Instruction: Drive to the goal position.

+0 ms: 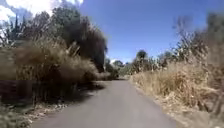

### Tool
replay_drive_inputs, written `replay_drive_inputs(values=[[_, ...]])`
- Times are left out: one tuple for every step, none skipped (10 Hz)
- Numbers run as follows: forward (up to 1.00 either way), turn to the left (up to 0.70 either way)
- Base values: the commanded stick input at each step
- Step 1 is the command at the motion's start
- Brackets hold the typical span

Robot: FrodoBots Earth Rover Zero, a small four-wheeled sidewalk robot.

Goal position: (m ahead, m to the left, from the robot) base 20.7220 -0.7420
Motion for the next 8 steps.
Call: replay_drive_inputs(values=[[0.85,0.00],[0.85,0.00],[0.85,0.00],[0.85,0.00],[0.85,0.00],[0.85,0.00],[0.85,0.00],[0.85,0.00]])
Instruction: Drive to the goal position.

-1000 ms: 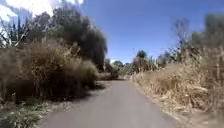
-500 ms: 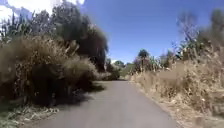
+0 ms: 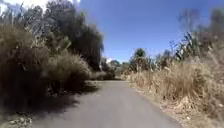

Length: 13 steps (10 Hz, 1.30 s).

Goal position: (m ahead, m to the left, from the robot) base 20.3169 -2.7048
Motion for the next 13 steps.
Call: replay_drive_inputs(values=[[0.85,0.00],[0.85,0.00],[0.85,0.00],[0.85,0.00],[0.85,0.00],[0.85,0.00],[0.85,0.00],[0.85,0.00],[0.85,0.00],[0.85,0.00],[0.85,0.00],[0.85,0.00],[0.85,0.00]])
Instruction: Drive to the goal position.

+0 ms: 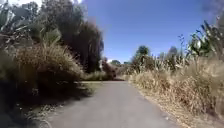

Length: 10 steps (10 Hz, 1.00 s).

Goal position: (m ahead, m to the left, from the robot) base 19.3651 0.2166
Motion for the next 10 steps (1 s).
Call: replay_drive_inputs(values=[[0.85,0.00],[0.85,0.00],[0.85,0.00],[0.85,0.00],[0.85,0.00],[0.85,0.00],[0.85,0.00],[0.85,0.00],[0.85,0.00],[0.85,0.00]])
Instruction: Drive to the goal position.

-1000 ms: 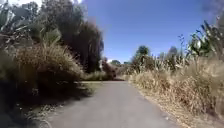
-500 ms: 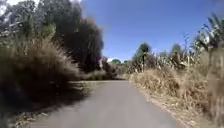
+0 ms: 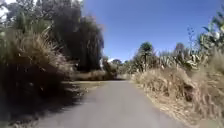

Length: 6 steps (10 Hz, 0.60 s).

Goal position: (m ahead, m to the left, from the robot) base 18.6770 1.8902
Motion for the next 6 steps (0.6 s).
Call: replay_drive_inputs(values=[[0.85,0.00],[0.85,0.00],[0.85,0.00],[0.85,0.00],[0.85,0.00],[0.85,0.00]])
